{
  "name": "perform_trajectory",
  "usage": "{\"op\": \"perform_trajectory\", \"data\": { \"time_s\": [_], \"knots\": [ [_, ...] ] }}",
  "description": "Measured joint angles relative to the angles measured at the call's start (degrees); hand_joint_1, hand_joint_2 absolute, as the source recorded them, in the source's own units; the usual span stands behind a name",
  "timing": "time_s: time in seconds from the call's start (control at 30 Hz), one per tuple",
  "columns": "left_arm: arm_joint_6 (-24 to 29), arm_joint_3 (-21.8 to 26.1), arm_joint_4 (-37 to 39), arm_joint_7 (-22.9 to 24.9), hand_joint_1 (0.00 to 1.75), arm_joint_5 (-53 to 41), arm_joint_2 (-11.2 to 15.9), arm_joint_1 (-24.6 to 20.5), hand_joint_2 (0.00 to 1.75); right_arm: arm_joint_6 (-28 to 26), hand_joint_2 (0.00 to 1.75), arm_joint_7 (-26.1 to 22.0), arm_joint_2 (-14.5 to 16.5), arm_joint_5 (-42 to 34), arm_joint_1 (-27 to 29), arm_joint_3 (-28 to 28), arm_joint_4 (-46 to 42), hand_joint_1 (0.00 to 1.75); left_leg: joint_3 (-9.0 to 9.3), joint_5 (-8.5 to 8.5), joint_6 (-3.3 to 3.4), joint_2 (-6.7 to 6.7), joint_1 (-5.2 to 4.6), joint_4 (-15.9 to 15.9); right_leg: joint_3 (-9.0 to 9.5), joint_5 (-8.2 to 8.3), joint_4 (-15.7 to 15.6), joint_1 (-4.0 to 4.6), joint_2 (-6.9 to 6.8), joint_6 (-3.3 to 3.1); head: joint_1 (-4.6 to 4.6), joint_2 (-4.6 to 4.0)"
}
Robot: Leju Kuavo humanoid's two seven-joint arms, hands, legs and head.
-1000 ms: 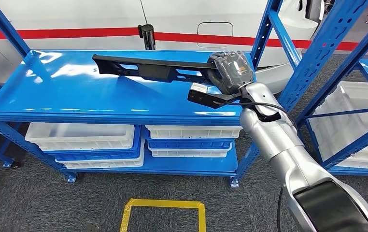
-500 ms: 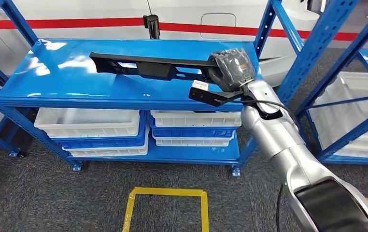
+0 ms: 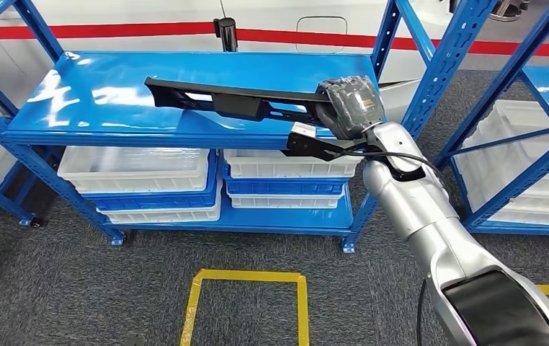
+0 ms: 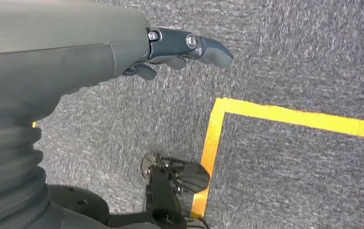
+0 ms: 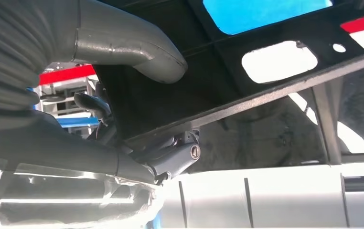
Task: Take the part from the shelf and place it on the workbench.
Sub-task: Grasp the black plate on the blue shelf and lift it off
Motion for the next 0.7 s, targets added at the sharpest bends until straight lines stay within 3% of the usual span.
{"op": "perform_trajectory", "data": {
  "time_s": [0.07, 0.13, 0.23, 0.27, 0.3, 0.33, 0.4, 0.47, 0.5, 0.53, 0.6, 0.63, 0.7],
  "knots": [
    [0.01, 0.00, 0.00, 0.01, 0.00, -0.03, 0.02, 0.01, 1.75, -0.01, 1.75, -0.02, -0.08, 0.01, 0.03, -0.02, -0.04, 1.75, -0.36, 0.91, 0.98, 0.11, -0.15, -0.47, -0.20, 0.46, -0.12, 0.09, -0.04, 0.85, -0.08, 0.00],
    [0.02, 0.00, 0.00, 0.01, 0.00, -0.03, -0.03, -0.04, 1.75, -0.01, 1.75, -0.02, -0.29, 0.01, -0.01, -0.09, -0.05, 1.75, -0.83, 2.25, 2.18, 0.35, -0.05, -1.42, -1.47, -1.31, 1.87, 0.21, -0.04, 0.86, -0.03, 0.00],
    [0.00, 0.00, 0.00, 0.01, 0.00, -0.03, -0.10, -0.12, 1.75, -0.01, 1.75, -0.02, -0.57, -0.01, 0.09, -0.15, -0.05, 1.75, -2.74, 4.11, 2.95, 0.52, -0.21, -1.82, -5.55, -7.74, 12.53, 0.19, -0.01, 0.06, 0.09, 0.00],
    [-0.01, 0.00, 0.00, 0.01, 0.00, -0.03, -0.10, -0.12, 1.75, -0.01, 1.75, -0.02, -0.63, -0.01, 0.22, -0.16, -0.05, 1.75, -3.52, 4.67, 2.94, 0.52, -0.26, -1.79, -6.39, -8.97, 15.76, 0.18, -0.01, 0.23, 0.10, 0.00],
    [-0.01, 0.01, 0.00, 0.01, 0.00, -0.03, -0.11, -0.11, 1.75, -0.01, 1.75, -0.02, -0.66, -0.02, 0.34, -0.17, -0.05, 1.75, -4.31, 5.26, 2.87, 0.51, -0.28, -1.76, -6.26, -9.18, 17.19, 0.18, -0.02, 0.64, 0.09, 0.00],
    [-0.02, 0.01, 0.00, 0.01, 0.00, -0.03, -0.11, -0.11, 1.75, -0.01, 1.75, -0.02, -0.69, -0.02, 0.40, -0.19, -0.05, 1.75, -5.04, 5.83, 2.74, 0.50, -0.29, -1.73, -5.01, -8.42, 16.36, 0.18, -0.02, 1.18, 0.10, 0.00],
    [-0.03, 0.02, 0.00, 0.01, 0.00, -0.03, -0.15, -0.11, 1.75, -0.01, 1.75, -0.02, -0.69, -0.02, 0.33, -0.26, -0.07, 1.75, -6.28, 6.85, 2.31, 0.46, -0.30, -1.59, 0.36, -6.30, 9.07, 0.14, -0.05, 1.82, 0.10, 0.00],
    [-0.03, 0.01, 0.00, 0.00, 0.00, -0.03, -0.22, -0.13, 1.75, -0.03, 1.75, -0.03, -0.59, 0.00, 0.20, -0.33, -0.20, 1.75, -7.17, 7.79, 1.66, 0.44, -0.46, -1.43, 5.21, -5.93, 1.56, 0.47, 0.01, 1.42, 0.05, 0.00],
    [-0.03, 0.01, 0.00, -0.01, 0.00, -0.03, -0.24, -0.12, 1.75, -0.05, 1.75, -0.03, -0.56, 0.01, 0.16, -0.35, -0.28, 1.75, -7.40, 8.24, 1.33, 0.42, -0.53, -1.42, 6.07, -6.11, -0.23, 0.68, 0.07, 1.04, 0.02, 0.00],
    [-0.03, 0.00, 0.00, -0.01, 0.00, -0.03, -0.26, -0.10, 1.75, -0.07, 1.75, -0.04, -0.56, 0.01, 0.18, -0.36, -0.35, 1.75, -7.58, 8.74, 1.01, 0.41, -0.60, -1.51, 6.10, -6.02, -0.77, 0.88, 0.14, 0.69, -0.03, 0.00],
    [-0.02, 0.01, 0.01, 0.01, 0.00, -0.03, -0.25, 0.03, 1.75, -0.07, 1.75, -0.04, -0.59, 0.01, 0.32, -0.35, -0.36, 1.75, -8.11, 8.80, 0.41, 0.29, -0.41, -1.34, 5.29, -5.15, -0.66, 0.25, 0.12, -0.23, -0.09, 0.00],
    [-0.01, 0.02, 0.01, 0.03, 0.00, -0.02, -0.22, 0.10, 1.75, -0.07, 1.75, -0.04, -0.55, 0.02, 0.40, -0.33, -0.34, 1.75, -8.67, 7.64, 0.09, 0.25, -0.25, -0.45, 4.96, -4.63, -0.61, -0.06, 0.06, -0.82, -0.16, 0.00],
    [0.03, 0.04, 0.02, 0.03, 0.00, 0.09, -0.17, 0.16, 1.75, -0.05, 1.75, -0.05, -0.43, 0.03, 0.44, -0.28, -0.32, 1.75, -10.48, 2.96, -0.55, 0.20, 0.07, 4.69, 3.95, -3.58, -0.47, -0.17, -0.03, -1.68, -0.33, -0.01]
  ]
}}
